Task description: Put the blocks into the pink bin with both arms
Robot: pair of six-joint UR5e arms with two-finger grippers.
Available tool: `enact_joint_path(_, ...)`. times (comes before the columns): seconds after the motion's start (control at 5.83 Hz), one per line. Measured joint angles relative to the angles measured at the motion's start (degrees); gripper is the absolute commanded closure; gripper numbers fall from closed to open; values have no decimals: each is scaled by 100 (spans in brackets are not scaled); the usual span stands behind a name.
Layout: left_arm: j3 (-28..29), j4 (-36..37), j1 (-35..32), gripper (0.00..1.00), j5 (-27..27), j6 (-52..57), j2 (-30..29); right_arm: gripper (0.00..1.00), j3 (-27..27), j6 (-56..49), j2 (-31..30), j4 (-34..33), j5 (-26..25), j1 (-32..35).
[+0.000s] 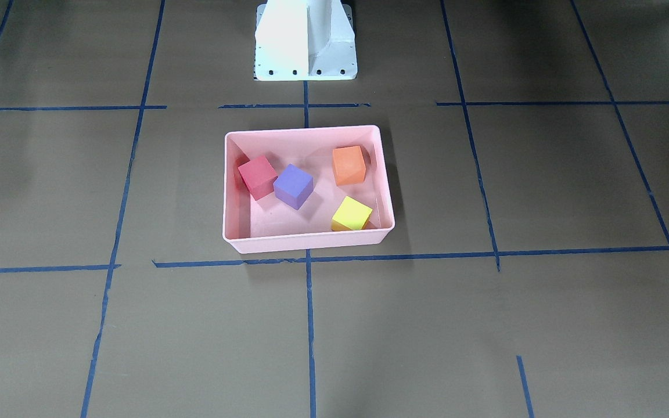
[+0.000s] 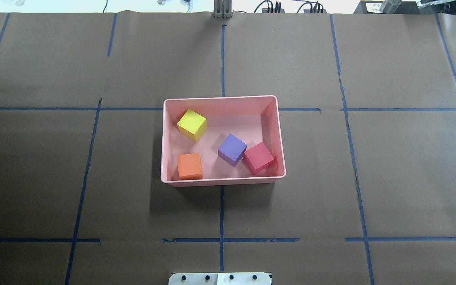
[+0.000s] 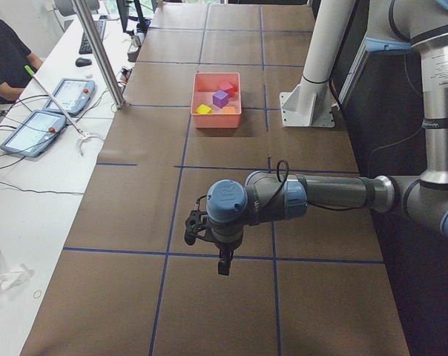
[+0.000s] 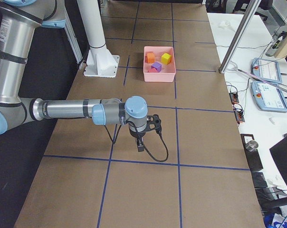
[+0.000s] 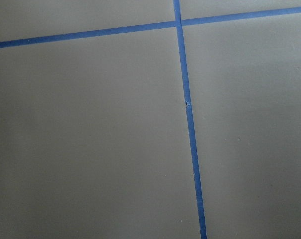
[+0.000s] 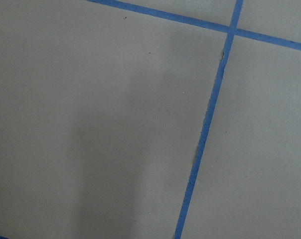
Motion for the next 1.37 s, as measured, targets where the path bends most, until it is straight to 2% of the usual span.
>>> enact_joint_path(0.34,-26,-31,3,0,31,-18,269,0,3,0,-2,5,-32,-8)
enact_joint_path(1.37,-97,66,143,0,15,-76,58,0,3,63,-102,20,-112,3)
